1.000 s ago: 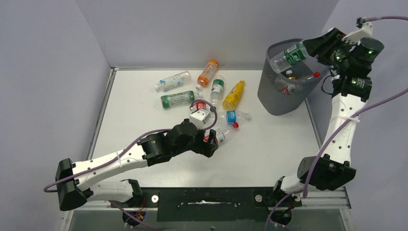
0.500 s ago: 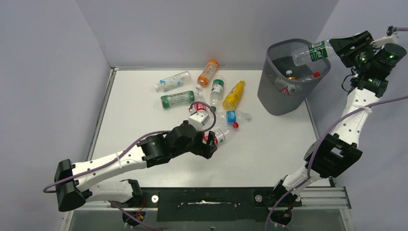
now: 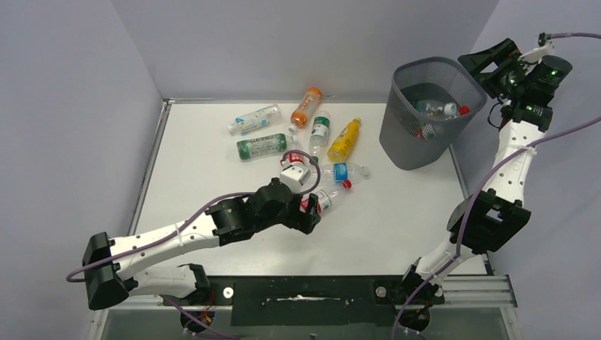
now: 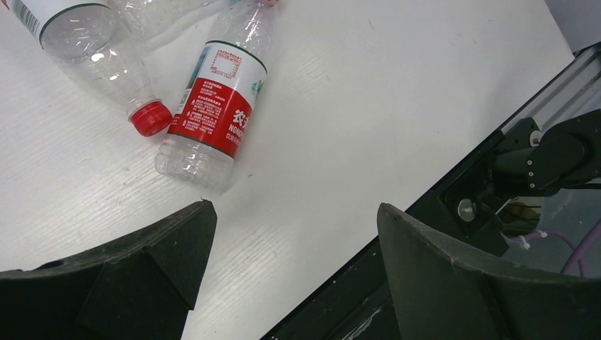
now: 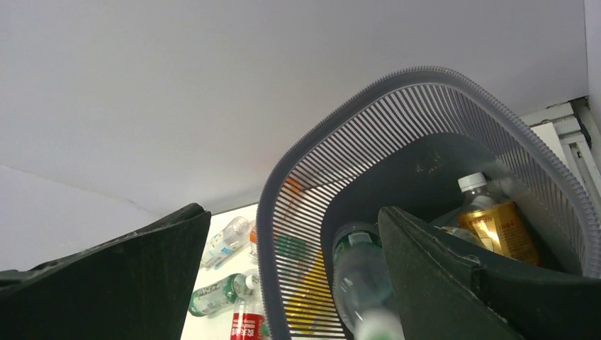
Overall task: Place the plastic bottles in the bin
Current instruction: Place the plastic bottle in the trash bin, then pick up the plastic bottle at the center of the board.
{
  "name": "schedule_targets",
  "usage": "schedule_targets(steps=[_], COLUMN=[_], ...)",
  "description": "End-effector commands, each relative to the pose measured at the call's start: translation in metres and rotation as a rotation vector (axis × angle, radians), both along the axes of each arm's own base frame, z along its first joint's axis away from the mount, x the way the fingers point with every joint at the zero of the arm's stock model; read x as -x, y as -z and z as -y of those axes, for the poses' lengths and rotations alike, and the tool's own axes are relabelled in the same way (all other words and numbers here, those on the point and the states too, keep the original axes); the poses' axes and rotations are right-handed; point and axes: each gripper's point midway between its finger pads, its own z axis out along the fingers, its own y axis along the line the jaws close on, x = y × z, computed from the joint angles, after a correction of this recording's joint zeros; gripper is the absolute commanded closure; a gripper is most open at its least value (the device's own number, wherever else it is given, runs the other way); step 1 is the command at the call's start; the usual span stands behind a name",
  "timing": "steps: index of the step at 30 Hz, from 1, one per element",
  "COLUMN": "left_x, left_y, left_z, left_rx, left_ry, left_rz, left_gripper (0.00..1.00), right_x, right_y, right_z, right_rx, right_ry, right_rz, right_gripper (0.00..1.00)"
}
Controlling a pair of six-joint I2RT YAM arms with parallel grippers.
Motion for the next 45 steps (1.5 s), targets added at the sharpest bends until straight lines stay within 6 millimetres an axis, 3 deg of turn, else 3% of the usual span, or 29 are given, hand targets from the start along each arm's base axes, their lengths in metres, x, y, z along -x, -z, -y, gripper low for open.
schedule_targets(steps=[1, 10, 18, 28, 37, 45], left_x=[-0.007, -0.032, -0.064, -0.081, -0.066, -0.049], left_y=[0.001, 0.043, 0.078, 0.106, 0.119, 0.126], left_z=[0.007, -0.003, -0.013, 0.002, 0.017, 0.034], left_rx=[0.002, -0.141, -0.203, -0.261, -0.256, -0.238], left_ry=[-0.019, -0.090, -0.088, -0.008, 0.062, 0.113], left_rz=[0.020, -0.012, -0.044, -0.051, -0.087, -0.103], left_gripper=[0.15, 0.09, 0.08, 0.08, 0.08, 0.09], right_x=[0.029, 0.070, 0.112, 0.134, 0.145, 0.154], right_y=[-0.049, -0.062, -0.047, 0.021, 0.099, 0.149], right_z=[-0.019, -0.063, -0.112, -0.167, -0.195, -0.211], right_rx=[0.092, 0.143, 0.173, 0.179, 0.181, 0.182], right_ry=[-0.014, -0.058, -0.126, -0.238, -0.302, -0.340], right_rz=[0.101, 0.111, 0.098, -0.019, -0.161, -0.251], right_gripper=[0.07, 0.05, 0.04, 0.04, 0.04, 0.05])
